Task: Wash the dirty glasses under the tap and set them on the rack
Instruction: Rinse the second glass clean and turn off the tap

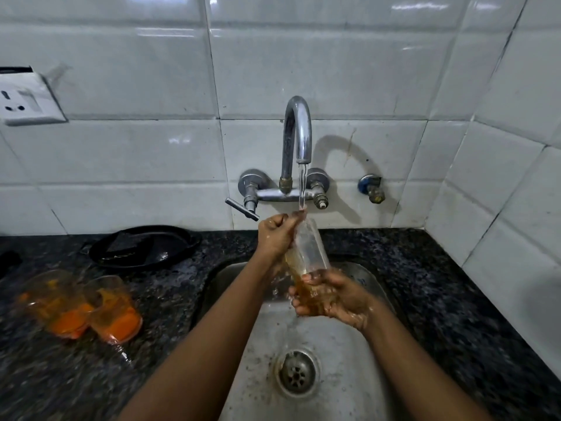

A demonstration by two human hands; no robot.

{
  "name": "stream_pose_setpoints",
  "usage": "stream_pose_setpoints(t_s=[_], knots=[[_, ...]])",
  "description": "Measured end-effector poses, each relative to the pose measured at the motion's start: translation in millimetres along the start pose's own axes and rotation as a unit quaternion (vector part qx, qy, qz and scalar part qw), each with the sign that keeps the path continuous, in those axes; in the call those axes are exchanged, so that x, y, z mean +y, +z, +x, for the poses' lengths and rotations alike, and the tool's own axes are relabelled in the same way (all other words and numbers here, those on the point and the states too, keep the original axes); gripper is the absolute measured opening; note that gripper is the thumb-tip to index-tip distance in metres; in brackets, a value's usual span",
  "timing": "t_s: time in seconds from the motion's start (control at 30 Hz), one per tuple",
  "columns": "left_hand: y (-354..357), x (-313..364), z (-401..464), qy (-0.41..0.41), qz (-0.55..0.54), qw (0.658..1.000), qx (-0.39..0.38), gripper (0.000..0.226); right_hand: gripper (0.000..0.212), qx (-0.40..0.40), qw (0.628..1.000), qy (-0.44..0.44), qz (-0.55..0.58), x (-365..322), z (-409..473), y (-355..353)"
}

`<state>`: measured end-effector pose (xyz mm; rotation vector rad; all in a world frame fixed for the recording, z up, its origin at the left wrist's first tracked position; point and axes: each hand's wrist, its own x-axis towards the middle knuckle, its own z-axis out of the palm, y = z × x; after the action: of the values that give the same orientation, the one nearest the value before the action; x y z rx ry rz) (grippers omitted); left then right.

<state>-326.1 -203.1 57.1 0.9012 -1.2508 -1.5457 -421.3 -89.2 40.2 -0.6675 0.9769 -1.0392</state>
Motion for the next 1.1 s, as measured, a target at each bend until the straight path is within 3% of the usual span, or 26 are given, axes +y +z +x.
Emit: stream_pose_setpoints(t_s=[0.1,0.17,0.2,0.3,0.4,0.47,0.57,0.63,0.8,0.87,0.97,1.0,1.03,1.07,1.1], knots=[[0.6,10.0,-0.4,0.031,0.045,0.998,-0.023,0.038,0.018,0.085,0.991,-0.029,-0.1,-2.6,8.1,4.0],[-5.5,18.6,-1.2,0.02,0.123,0.99,-0.064,0.044,0.038,0.175,0.944,-0.061,-0.274,-10.9,16.0,-0.1],[-10.9,21.2,-2.0,0.0,0.159,0.983,-0.092,0.051,0.051,0.221,0.89,-0.079,-0.391,-16.0,17.1,-2.8],[-26.5,20.4,-5.6,-0.103,0.177,0.97,-0.129,0.064,0.064,0.309,0.636,-0.076,-0.703,-30.1,13.1,-5.5],[-37.1,6.4,-10.9,-0.17,0.156,0.965,-0.127,0.069,0.064,0.309,0.451,-0.11,-0.83,-40.9,11.9,-7.5],[-41.1,-5.7,-13.1,-0.206,0.135,0.959,-0.14,0.074,0.058,0.301,0.358,-0.156,-0.87,-42.8,14.1,-11.2],[-40.6,-14.4,-15.6,-0.24,0.093,0.955,-0.146,0.074,0.058,0.31,0.294,-0.16,-0.89,-42.9,12.4,-10.4],[-37.3,-11.9,-17.2,-0.248,0.053,0.956,-0.145,0.064,0.063,0.295,0.306,-0.154,-0.892,-40.7,12.9,-11.8],[-19.1,7.6,-20.9,-0.179,0.005,0.968,-0.177,0.029,0.062,0.31,0.447,-0.116,-0.831,-35.3,14.0,-20.5],[-13.2,15.7,-22.5,-0.141,0.043,0.965,-0.217,0.041,0.055,0.328,0.49,-0.13,-0.797,-37.9,13.3,-21.4],[-12.1,19.5,-20.0,-0.062,0.166,0.932,-0.317,0.059,0.048,0.342,0.509,-0.184,-0.768,-41.3,13.9,-23.0],[-12.2,21.7,-19.5,-0.009,0.254,0.898,-0.36,0.058,0.048,0.337,0.511,-0.206,-0.763,-41.8,14.8,-23.0],[-11.6,22.4,-17.2,0.065,0.393,0.827,-0.397,0.061,0.049,0.328,0.513,-0.229,-0.76,-41.6,16.0,-22.6],[-11.8,20.6,-12.6,0.142,0.564,0.706,-0.404,0.065,0.049,0.316,0.512,-0.248,-0.759,-39.7,17.8,-22.0],[-12.4,19.1,-7.3,0.215,0.716,0.549,-0.374,0.067,0.049,0.306,0.509,-0.265,-0.759,-38.1,19.2,-20.9]])
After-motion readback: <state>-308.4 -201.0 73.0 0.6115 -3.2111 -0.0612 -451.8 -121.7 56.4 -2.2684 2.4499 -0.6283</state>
